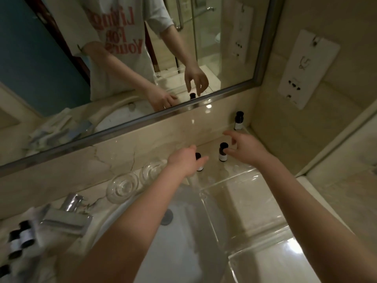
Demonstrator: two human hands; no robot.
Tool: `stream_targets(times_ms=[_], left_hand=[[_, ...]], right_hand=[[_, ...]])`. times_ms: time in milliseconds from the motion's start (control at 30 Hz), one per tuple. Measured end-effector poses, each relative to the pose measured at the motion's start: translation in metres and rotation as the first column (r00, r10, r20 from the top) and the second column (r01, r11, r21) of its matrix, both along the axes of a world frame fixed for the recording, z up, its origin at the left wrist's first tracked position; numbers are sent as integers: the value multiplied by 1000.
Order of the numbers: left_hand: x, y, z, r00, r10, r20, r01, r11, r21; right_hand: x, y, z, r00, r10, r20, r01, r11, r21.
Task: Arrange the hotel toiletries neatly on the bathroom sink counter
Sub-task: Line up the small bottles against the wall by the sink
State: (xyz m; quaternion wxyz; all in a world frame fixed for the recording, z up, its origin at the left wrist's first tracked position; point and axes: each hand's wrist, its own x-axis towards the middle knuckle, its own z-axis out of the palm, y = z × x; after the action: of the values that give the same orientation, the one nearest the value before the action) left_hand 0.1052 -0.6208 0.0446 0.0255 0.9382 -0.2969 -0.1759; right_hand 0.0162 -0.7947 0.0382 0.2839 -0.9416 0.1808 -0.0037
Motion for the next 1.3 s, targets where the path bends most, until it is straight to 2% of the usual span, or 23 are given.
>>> stream_targets(times_ms=[67,133,267,467,733,867,1000,1200,1300], left_hand=[[5,7,8,1000,17,-7,-18,995,-93],[10,15,14,998,-30,-53,20,983,-183],[12,17,11,979,-185,-89,175,978,-110],[3,9,-2,981,-186,-60,175,973,-153],[4,9,5,995,-66,79,71,995,-64],[4,8,7,997,-44,67,46,999,-27],[8,12,9,1000,-27,-8,26,999,-44],[13,17,4,995,22,-99,-40,982,-182],[16,15,4,994,30,-106,-52,977,-208]], right_hand=[[-4,6,0,999,-7,51,15,988,-151],[-3,16,-3,999,27,40,-12,944,-330],[8,25,-6,998,33,-61,-58,881,-470],[13,22,-8,994,48,-102,-78,946,-314],[32,18,6,933,275,-232,-322,927,-194],[34,18,9,919,304,-251,-358,911,-208],[26,15,12,941,275,-200,-309,937,-166],[22,22,10,951,286,-115,-309,883,-355],[28,21,7,956,268,-122,-294,890,-350]])
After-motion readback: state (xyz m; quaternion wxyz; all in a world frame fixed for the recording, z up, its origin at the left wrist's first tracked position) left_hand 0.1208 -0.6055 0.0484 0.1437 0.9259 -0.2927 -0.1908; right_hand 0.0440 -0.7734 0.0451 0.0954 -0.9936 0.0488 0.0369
